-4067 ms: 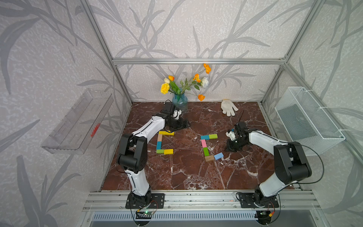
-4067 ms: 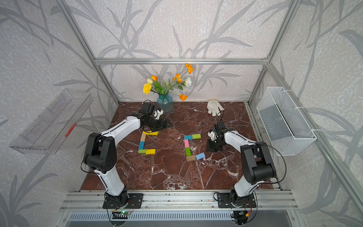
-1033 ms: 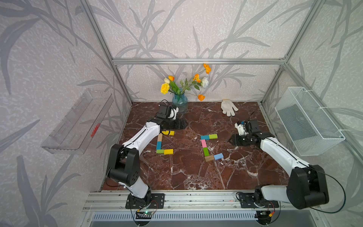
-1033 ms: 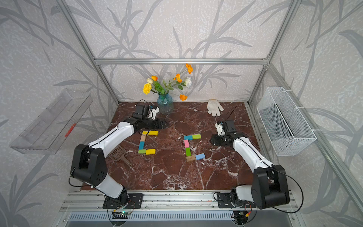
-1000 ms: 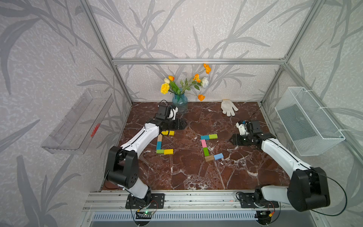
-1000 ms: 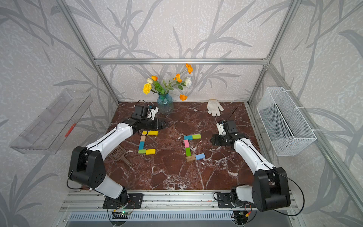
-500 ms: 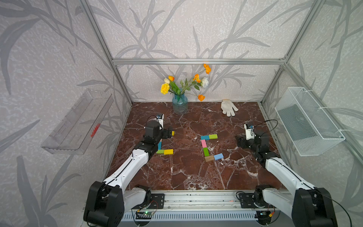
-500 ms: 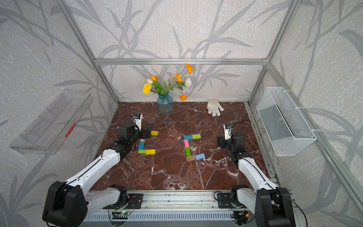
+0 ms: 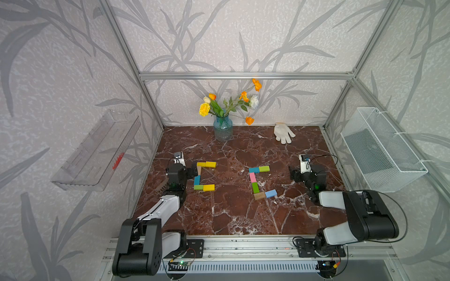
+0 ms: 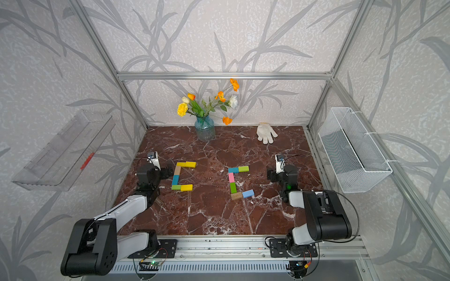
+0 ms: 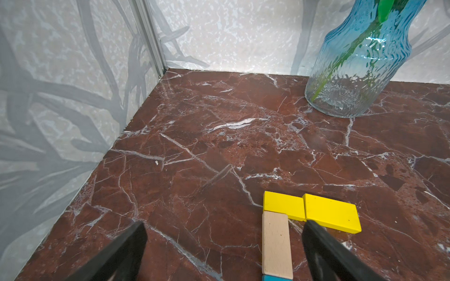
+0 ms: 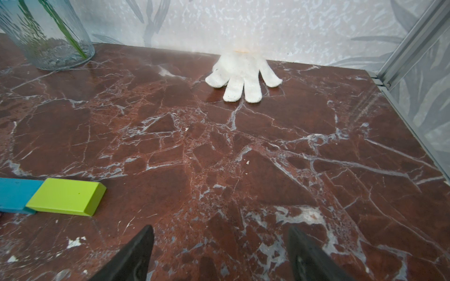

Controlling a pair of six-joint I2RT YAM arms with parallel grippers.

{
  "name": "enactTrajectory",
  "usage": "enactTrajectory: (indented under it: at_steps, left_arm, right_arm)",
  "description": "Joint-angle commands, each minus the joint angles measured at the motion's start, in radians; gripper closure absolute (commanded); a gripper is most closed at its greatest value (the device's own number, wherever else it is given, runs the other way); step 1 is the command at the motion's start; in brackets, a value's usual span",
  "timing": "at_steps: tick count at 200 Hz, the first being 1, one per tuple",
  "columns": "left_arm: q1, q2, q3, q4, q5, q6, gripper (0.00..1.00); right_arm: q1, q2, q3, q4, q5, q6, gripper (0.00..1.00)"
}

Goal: Assemble the letter c with building blocks
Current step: Reset both arms

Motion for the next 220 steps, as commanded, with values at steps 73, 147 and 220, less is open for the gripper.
enactTrajectory:
  at_steps: [73, 147, 220]
  left_arm:
    - [0.006, 0.297, -0.043, 0.423, 0.003, 0.012, 0.00]
    - [0.006, 0.302, 0.037, 0.272, -0.019, 0.001, 0.00]
    - [0.006, 0.300, 0.036, 0.271, -0.020, 0.001, 0.00]
  right_arm:
    - [-0.013, 0.011, 0.017, 0.073, -0.017, 0.023, 0.14]
    - [-0.013, 0.012, 0.035, 0.038, -0.020, 0.018, 0.11]
    - [-0.008, 0.015, 0.063, -0.011, -0.018, 0.005, 0.01]
